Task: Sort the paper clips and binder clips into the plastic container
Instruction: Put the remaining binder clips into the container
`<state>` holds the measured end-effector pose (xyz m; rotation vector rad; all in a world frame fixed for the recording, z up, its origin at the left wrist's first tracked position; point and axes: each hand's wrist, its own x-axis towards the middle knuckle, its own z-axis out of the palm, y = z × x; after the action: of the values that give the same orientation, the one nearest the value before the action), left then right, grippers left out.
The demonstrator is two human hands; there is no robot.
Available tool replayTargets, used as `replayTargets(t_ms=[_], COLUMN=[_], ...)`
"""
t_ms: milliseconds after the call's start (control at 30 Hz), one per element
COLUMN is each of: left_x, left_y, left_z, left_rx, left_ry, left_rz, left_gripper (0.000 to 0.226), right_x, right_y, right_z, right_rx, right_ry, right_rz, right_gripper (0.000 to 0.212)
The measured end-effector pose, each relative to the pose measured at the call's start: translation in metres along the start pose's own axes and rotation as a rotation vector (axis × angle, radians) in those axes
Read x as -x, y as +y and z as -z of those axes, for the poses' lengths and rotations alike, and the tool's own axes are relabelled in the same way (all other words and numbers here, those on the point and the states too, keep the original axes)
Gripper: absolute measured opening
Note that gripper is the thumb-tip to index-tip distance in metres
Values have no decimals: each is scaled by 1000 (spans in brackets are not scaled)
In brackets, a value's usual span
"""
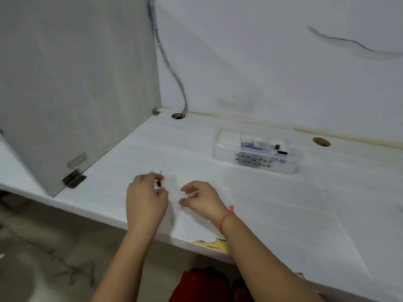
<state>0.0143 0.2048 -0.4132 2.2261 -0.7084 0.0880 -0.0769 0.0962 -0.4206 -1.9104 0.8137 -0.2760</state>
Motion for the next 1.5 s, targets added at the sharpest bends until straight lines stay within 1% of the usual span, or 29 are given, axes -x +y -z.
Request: replayTargets(t_ms=[33, 100, 167, 233, 267, 333, 467, 600, 733, 867, 967, 1033, 1100, 1167, 1200, 1233, 1300, 1367, 1433, 1500], left_x=[-6, -17, -27, -30, -30, -28, -26, -18, 0, 24, 39, 43, 43, 40, 39, 38, 36, 34, 35, 38], left_y=[-11, -33, -48, -54, -55, -54, -49, -33, -5, 27, 43, 48, 45, 37, 33, 31, 33, 39, 42, 41], left_z=[5, 11, 10, 5, 1, -7, -23, -35, -55, -80, -94, -95, -88, -77, -72, -69, -68, -68, -70, -74], left_rx=[-50, -125, -85, 42, 87, 97, 90, 122, 196, 226, 192, 257, 308, 276, 228, 160, 40, -16, -50, -71], left_ry=[5, -54, -141, -213, -233, -240, -231, -313, -421, -485, -478, -458, -420, -445, -494, -544, -583, -564, -547, -519], left_rz=[17, 67, 70, 62, 31, -57, -168, -228, -323, -368, -411, -407, -374, -386, -408, -445, -523, -554, -567, -555], left_gripper=[39, 53, 60, 55, 51, 48, 42, 50, 53, 62, 65, 59, 52, 45, 43, 42, 40, 36, 35, 39], right_x=[-8, -22, -34, -46, -50, -56, -46, -26, -1, 25, 36, 40, 43, 49, 53, 57, 67, 72, 74, 75], right_y=[-6, -19, -27, -30, -29, -22, 0, 24, 53, 74, 80, 80, 78, 74, 72, 71, 69, 69, 73, 75], right_z=[-9, -28, -41, -52, -57, -63, -54, -28, 5, 39, 62, 76, 89, 101, 105, 109, 113, 111, 106, 104], right_rx=[108, 284, 380, 437, 467, 505, 458, 459, 431, 389, 260, 101, -62, -171, -189, -156, 56, 323, 552, 645], right_ry=[-3, 11, 16, -48, -89, -105, 57, 182, 311, 443, 560, 622, 665, 645, 593, 518, 327, 174, 123, 141], right_rz=[65, 217, 333, 358, 360, 370, 378, 419, 333, 250, 161, 83, 45, 17, -1, -13, -37, -44, -33, -50], right_gripper=[45, 59, 67, 68, 66, 57, 49, 44, 39, 30, 22, 21, 25, 29, 32, 37, 46, 50, 49, 41])
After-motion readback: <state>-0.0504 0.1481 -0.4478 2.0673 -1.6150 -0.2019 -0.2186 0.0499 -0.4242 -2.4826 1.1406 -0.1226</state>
